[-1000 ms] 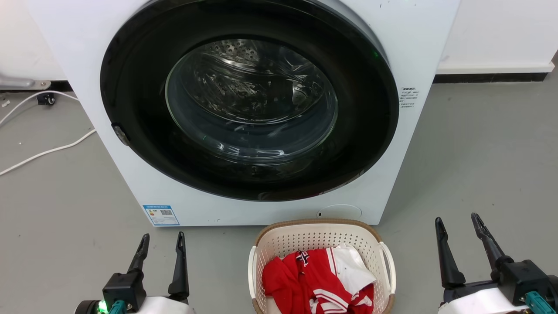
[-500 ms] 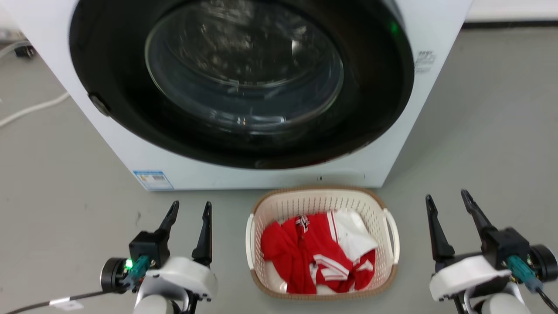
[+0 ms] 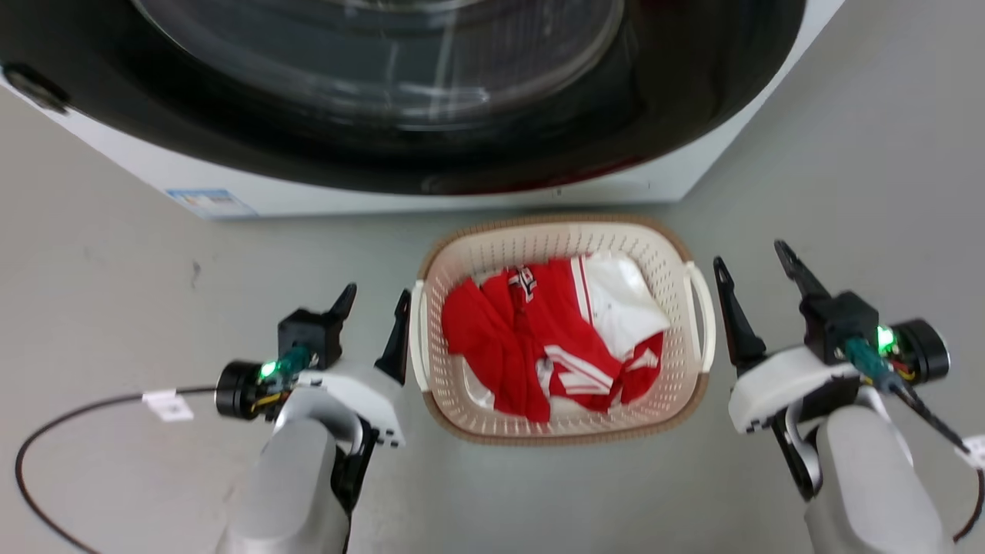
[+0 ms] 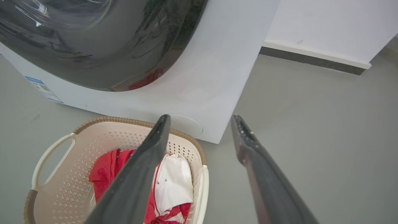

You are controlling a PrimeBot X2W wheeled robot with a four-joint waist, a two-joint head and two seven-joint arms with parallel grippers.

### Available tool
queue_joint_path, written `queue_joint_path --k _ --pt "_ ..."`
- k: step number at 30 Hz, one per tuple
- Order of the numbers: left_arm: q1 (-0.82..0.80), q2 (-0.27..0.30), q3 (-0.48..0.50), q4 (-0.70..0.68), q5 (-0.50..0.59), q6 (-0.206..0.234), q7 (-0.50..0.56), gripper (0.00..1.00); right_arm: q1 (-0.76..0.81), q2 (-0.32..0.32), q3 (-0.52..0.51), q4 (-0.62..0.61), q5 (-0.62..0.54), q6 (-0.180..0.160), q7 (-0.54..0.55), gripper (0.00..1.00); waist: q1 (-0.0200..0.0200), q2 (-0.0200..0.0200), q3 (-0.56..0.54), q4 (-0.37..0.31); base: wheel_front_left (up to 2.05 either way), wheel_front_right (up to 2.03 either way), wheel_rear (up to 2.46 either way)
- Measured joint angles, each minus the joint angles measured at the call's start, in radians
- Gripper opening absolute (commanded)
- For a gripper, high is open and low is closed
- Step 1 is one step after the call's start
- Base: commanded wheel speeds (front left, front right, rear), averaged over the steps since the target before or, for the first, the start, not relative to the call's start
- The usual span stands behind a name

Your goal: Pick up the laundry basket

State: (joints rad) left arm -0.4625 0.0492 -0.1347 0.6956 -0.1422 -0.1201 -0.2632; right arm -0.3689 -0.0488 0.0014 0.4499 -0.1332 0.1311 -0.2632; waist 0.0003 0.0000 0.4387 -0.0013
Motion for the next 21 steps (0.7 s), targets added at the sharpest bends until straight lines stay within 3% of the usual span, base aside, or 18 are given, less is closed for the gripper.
queue_joint_path --k 9,21 --pt "-0.169 0.002 -0.034 0.203 0.007 -0.008 0.0 1.0 -0.16 0.0 -0.007 0.158 -0.069 0.0 0.0 1.0 0.0 0.0 0.169 -0.013 0.0 0.0 0.0" --pt "-0.319 0.007 -0.063 0.331 -0.004 -0.009 0.0 1.0 -0.314 -0.007 -0.016 0.337 -0.12 0.0 0.0 1.0 0.0 0.0 0.319 -0.021 0.0 0.0 0.0"
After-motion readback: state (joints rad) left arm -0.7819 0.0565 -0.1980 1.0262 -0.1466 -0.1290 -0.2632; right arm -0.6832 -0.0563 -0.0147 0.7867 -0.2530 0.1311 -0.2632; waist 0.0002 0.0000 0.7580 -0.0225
